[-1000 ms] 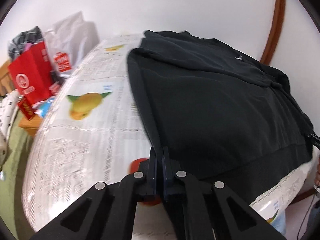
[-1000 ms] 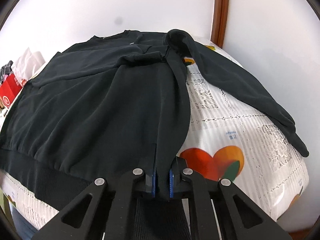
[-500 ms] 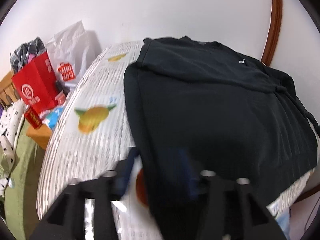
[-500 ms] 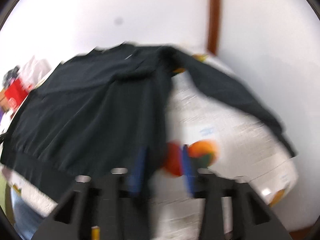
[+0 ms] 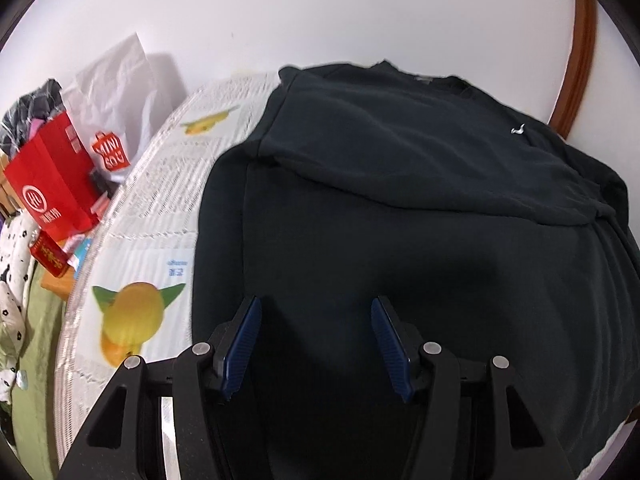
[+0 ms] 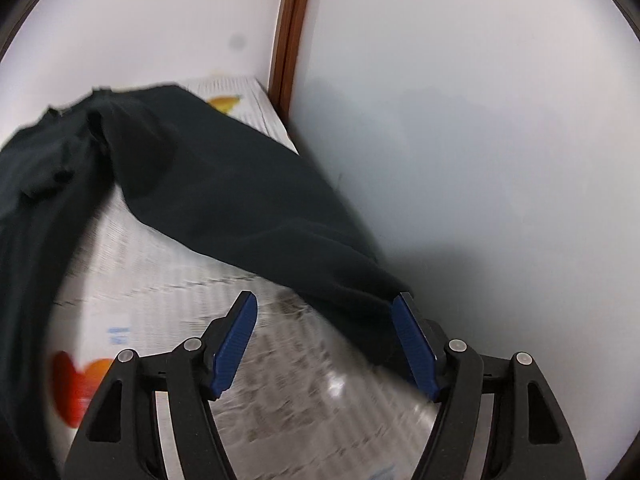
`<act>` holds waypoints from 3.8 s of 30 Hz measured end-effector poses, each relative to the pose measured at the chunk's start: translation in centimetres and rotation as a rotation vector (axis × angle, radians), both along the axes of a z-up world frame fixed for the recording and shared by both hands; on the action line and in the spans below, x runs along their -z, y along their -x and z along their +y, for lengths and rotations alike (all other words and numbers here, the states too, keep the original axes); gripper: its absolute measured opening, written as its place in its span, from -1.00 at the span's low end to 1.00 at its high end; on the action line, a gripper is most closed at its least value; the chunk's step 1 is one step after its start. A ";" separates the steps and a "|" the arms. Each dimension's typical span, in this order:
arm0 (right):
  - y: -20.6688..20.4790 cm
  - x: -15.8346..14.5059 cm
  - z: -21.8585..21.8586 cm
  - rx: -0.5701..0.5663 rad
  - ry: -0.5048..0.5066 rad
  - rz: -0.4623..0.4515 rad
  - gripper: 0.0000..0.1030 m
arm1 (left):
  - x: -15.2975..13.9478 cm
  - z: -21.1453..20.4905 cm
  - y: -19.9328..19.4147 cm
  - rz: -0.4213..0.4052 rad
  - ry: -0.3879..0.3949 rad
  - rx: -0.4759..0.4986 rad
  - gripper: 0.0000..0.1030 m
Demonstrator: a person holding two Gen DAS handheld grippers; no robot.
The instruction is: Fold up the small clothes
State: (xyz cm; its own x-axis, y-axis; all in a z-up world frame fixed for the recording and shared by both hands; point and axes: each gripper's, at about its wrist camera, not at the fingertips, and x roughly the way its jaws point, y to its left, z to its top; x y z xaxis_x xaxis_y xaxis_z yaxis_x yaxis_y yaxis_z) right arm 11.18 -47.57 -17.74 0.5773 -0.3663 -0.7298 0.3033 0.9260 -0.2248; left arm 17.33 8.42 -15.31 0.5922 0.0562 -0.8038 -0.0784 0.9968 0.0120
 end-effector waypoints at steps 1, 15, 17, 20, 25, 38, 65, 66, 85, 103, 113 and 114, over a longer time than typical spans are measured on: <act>-0.6 0.3 -0.2 0.000 0.010 0.015 0.35 | 0.2 0.1 -0.1 0.003 0.012 -0.001 0.06; -4.3 -7.6 5.4 -0.083 0.051 -0.186 -0.88 | 0.6 0.2 -0.1 -0.036 0.017 0.021 0.19; -5.0 -10.3 7.8 -0.139 0.019 -0.245 -0.88 | 0.6 0.1 -0.2 -0.035 0.015 0.024 0.21; -6.3 -13.7 12.9 -0.246 -0.024 -0.324 -0.88 | 0.6 0.2 -0.1 -0.037 0.026 0.027 0.24; -9.5 -15.9 22.6 -0.430 -0.074 -0.389 -0.88 | 0.6 0.3 0.0 -0.038 0.026 0.026 0.26; -17.9 -8.3 38.0 -0.570 -0.185 -0.190 -0.74 | 0.7 0.3 0.0 -0.038 0.051 0.040 0.40; -7.8 -5.7 15.7 -0.290 -0.231 -0.095 -0.52 | -5.9 -15.0 -4.9 -0.049 0.010 0.276 0.55; -7.4 -5.5 15.1 -0.291 -0.227 -0.091 -0.53 | -5.8 -16.2 -5.4 -0.051 0.007 0.291 0.55; -3.0 -3.5 10.4 -0.252 -0.179 -0.088 -0.52 | -0.8 -28.5 -11.9 -0.030 -0.058 0.426 -0.32; -10.4 -5.7 18.0 -0.357 -0.220 -0.095 -0.35 | -10.7 -7.1 -12.5 -0.226 0.171 0.092 -0.89; -13.5 -5.0 21.4 -0.348 -0.083 -0.071 -0.08 | -9.0 3.9 -12.7 -0.202 0.237 -0.097 -0.89; -13.7 -5.1 21.5 -0.354 -0.081 -0.072 0.01 | -8.3 4.7 -12.7 -0.185 0.250 -0.109 -0.89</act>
State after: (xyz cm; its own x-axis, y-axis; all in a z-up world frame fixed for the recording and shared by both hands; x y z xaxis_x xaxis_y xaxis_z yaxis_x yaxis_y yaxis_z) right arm 24.85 -26.04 -12.64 0.7091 -0.0780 -0.7008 -0.0261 0.9903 -0.1366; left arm 30.05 13.10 -6.99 0.7308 -0.0582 -0.6801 -0.1631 0.9526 -0.2568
